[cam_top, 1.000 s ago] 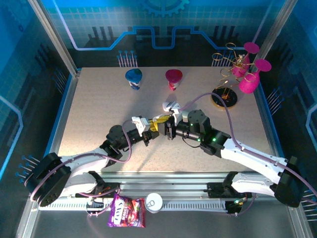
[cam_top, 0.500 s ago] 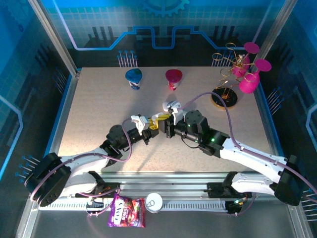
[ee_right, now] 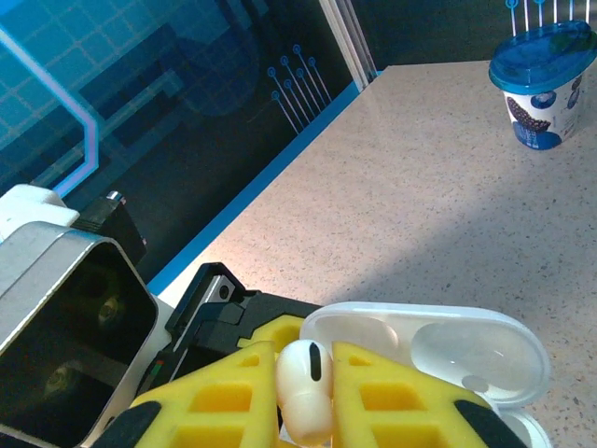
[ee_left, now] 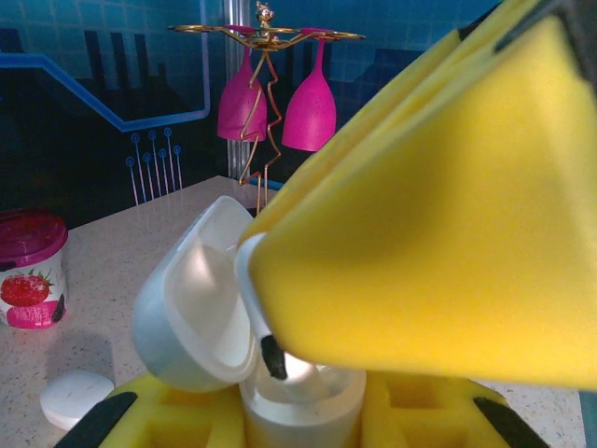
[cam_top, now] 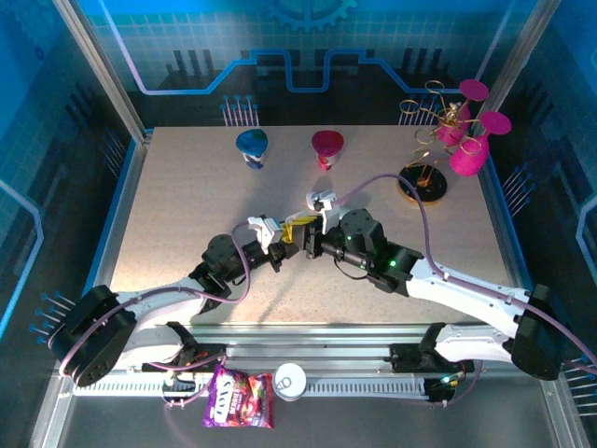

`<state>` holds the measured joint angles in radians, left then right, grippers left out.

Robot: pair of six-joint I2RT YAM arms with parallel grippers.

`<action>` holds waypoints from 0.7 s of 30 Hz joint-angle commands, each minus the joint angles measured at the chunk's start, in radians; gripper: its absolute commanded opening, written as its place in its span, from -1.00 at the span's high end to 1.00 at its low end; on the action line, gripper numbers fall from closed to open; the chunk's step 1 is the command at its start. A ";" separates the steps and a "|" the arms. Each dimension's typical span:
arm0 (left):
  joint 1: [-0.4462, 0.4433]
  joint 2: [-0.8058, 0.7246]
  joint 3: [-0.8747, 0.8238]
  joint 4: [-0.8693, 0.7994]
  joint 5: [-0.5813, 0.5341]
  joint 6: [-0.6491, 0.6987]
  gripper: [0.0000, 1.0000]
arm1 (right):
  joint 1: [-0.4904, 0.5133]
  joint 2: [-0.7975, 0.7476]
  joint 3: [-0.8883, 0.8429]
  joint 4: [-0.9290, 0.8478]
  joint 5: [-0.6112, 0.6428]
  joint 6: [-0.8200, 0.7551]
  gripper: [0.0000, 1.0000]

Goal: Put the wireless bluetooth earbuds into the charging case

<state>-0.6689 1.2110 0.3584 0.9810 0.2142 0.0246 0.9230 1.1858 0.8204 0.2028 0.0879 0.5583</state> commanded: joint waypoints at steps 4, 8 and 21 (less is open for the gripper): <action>0.000 -0.009 0.034 0.067 -0.023 -0.007 1.00 | 0.025 0.009 -0.036 0.020 0.061 0.035 0.69; 0.000 -0.020 0.029 0.066 -0.029 -0.011 1.00 | 0.025 -0.001 -0.037 -0.035 0.124 0.056 0.62; 0.000 -0.027 0.031 0.059 -0.021 -0.009 1.00 | 0.016 -0.008 -0.012 -0.109 0.146 0.054 0.52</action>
<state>-0.6689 1.2110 0.3584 0.9474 0.1955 0.0242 0.9424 1.1839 0.8051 0.1722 0.2008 0.6102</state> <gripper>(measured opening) 0.226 0.228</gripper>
